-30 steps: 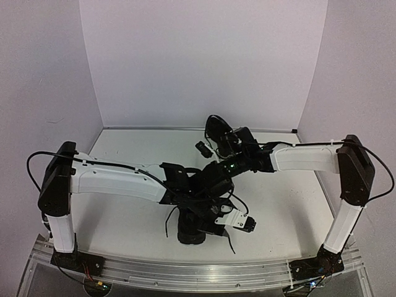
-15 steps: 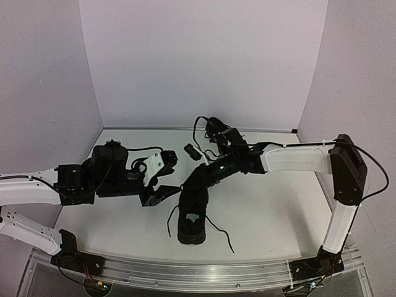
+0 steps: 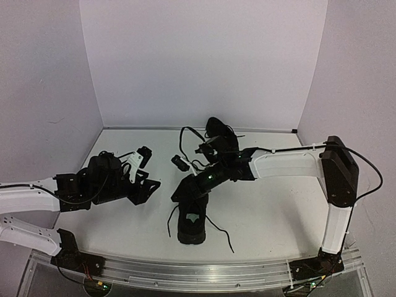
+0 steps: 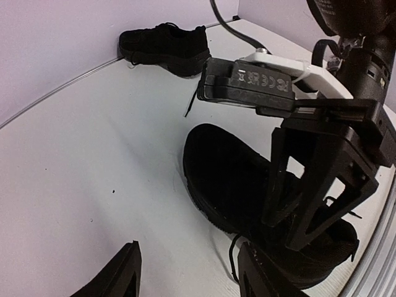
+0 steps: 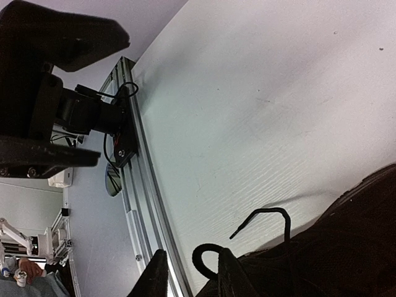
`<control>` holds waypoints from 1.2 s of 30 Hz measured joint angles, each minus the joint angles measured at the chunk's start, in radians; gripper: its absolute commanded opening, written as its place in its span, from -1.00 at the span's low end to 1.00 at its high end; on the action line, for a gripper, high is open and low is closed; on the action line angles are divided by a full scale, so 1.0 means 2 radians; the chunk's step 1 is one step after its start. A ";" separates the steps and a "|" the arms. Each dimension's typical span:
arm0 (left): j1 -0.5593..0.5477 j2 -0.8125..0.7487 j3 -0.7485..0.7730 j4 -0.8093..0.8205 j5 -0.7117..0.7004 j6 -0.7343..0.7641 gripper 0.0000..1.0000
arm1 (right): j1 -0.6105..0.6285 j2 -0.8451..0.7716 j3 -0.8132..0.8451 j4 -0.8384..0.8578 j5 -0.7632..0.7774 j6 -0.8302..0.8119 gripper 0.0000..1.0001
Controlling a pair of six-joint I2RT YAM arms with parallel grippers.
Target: Tie the shoes
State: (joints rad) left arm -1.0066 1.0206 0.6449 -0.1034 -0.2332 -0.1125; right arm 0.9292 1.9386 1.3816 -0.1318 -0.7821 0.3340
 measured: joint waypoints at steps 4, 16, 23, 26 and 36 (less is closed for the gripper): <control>0.021 0.007 0.001 0.006 0.037 -0.013 0.10 | 0.000 -0.007 0.001 -0.015 0.008 -0.002 0.10; 0.084 0.136 0.092 0.009 0.230 -0.008 0.15 | -0.089 -0.121 0.000 -0.034 0.016 -0.015 0.15; 0.084 0.190 0.135 0.000 0.310 0.020 0.08 | -0.093 -0.070 -0.001 -0.070 0.024 -0.043 -0.15; 0.084 0.200 0.139 -0.011 0.332 0.031 0.01 | -0.091 -0.041 -0.001 -0.086 0.026 -0.052 -0.25; 0.084 0.227 0.139 -0.040 0.362 0.050 -0.51 | -0.090 0.003 0.017 -0.115 0.019 -0.077 -0.42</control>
State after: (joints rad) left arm -0.8387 1.4738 0.9226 -0.1839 0.4913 -0.0133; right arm 0.7496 1.9447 1.4162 -0.3622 -0.7449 0.1802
